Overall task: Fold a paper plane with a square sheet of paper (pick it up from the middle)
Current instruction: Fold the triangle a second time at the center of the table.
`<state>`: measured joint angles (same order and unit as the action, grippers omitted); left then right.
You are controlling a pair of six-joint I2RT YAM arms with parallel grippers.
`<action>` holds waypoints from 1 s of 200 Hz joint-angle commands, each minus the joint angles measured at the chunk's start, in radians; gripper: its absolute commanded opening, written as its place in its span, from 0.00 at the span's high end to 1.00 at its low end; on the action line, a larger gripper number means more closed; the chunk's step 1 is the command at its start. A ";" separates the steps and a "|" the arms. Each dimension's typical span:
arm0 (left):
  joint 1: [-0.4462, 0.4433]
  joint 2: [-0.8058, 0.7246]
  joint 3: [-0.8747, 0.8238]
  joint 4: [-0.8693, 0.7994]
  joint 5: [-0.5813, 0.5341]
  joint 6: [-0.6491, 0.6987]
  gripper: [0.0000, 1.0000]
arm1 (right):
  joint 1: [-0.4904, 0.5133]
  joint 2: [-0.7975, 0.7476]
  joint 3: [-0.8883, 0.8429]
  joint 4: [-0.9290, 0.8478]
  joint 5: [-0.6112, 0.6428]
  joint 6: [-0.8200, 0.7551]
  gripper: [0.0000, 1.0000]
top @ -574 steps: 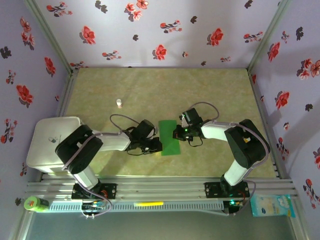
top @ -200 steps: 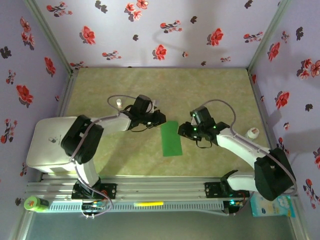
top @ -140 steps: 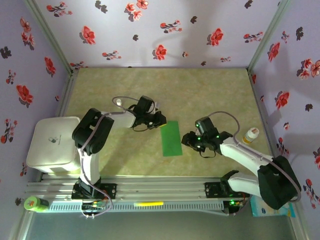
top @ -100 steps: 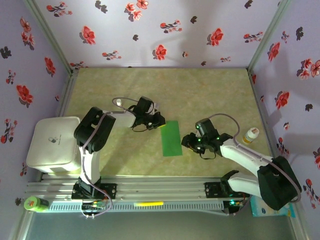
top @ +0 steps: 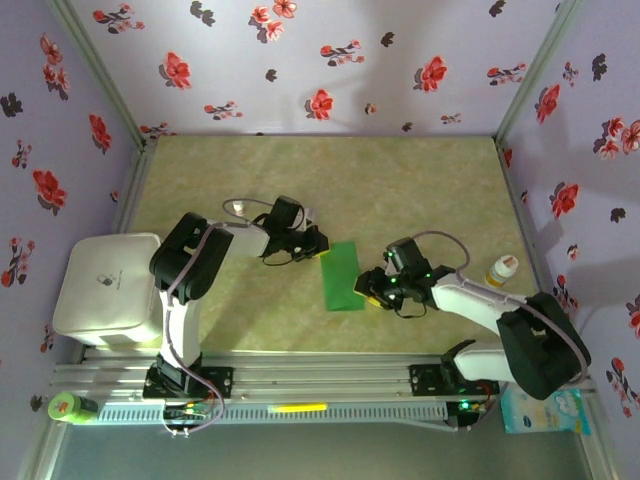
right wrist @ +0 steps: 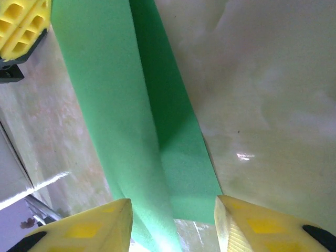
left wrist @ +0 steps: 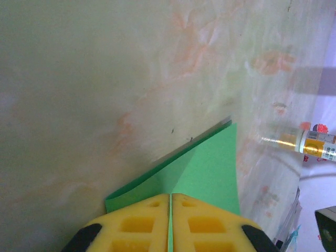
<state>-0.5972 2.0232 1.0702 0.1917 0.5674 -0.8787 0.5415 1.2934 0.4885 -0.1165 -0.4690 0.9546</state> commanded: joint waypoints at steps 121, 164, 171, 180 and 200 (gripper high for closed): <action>0.003 0.080 0.118 -0.089 0.045 0.118 0.90 | -0.098 0.192 -0.011 0.411 -0.219 0.039 0.58; -0.001 0.111 0.192 -0.119 0.052 0.127 0.89 | -0.122 0.250 -0.012 0.475 -0.243 0.056 0.62; -0.001 0.109 0.200 -0.122 0.052 0.128 0.89 | -0.126 0.254 -0.016 0.486 -0.237 0.060 0.63; -0.002 0.103 0.208 -0.123 0.052 0.129 0.87 | -0.129 0.258 -0.023 0.499 -0.228 0.066 0.64; -0.004 0.068 0.214 -0.125 0.054 0.138 0.78 | -0.134 0.270 -0.029 0.527 -0.223 0.081 0.69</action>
<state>-0.5957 2.1124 1.2537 0.0818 0.6285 -0.7750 0.4175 1.5475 0.4778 0.3462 -0.6827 1.0069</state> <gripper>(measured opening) 0.181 0.335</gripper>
